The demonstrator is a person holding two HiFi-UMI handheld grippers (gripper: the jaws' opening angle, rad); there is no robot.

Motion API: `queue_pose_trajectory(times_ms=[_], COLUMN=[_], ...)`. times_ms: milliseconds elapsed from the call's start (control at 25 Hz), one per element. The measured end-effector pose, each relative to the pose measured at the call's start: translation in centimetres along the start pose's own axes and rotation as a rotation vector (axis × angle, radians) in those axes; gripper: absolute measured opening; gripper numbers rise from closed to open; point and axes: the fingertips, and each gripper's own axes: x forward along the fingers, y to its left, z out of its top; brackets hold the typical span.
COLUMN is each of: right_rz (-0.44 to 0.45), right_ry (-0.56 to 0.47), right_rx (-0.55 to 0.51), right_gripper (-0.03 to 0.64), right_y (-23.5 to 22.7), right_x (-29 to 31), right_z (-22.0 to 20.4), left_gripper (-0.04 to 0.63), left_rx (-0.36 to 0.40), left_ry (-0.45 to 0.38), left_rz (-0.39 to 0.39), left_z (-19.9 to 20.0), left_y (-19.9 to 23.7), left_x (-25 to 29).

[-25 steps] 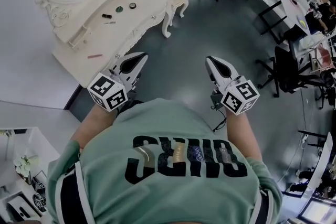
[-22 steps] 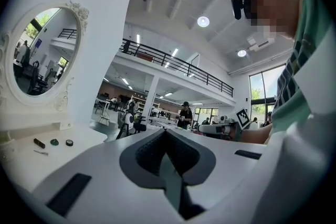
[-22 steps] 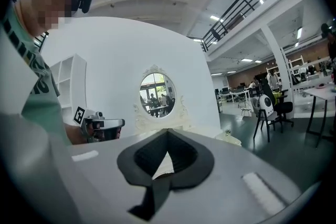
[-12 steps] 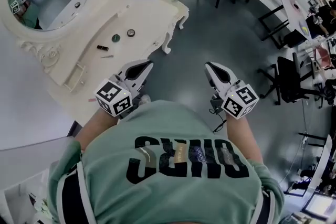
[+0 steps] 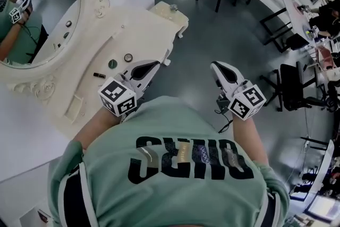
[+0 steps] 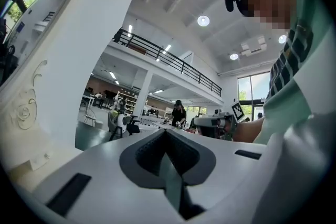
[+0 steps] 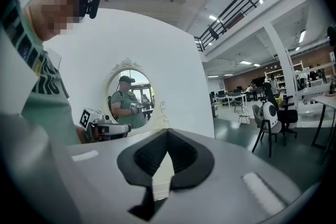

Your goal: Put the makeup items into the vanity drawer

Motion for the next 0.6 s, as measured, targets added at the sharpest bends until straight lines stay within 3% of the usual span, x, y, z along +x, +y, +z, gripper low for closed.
queue_pose_trajectory(times_ms=[280,600], right_rz=[0.12,0.133], right_ry=[0.036,0.046], right_rx=[-0.034,-0.013], right_gripper=[0.009,0.009], right_y=[-5.0,-7.7], right_x=[-0.6,-0.7], right_z=[0.4,0.5], left_gripper=[0.003,0.003], left_rx=[-0.036,-0.03], left_ry=[-0.066,-0.092], left_rz=[0.171,0.227], left_z=[-0.3,-0.1], left_y=[0.3,0.7], left_x=[3.4,4.0])
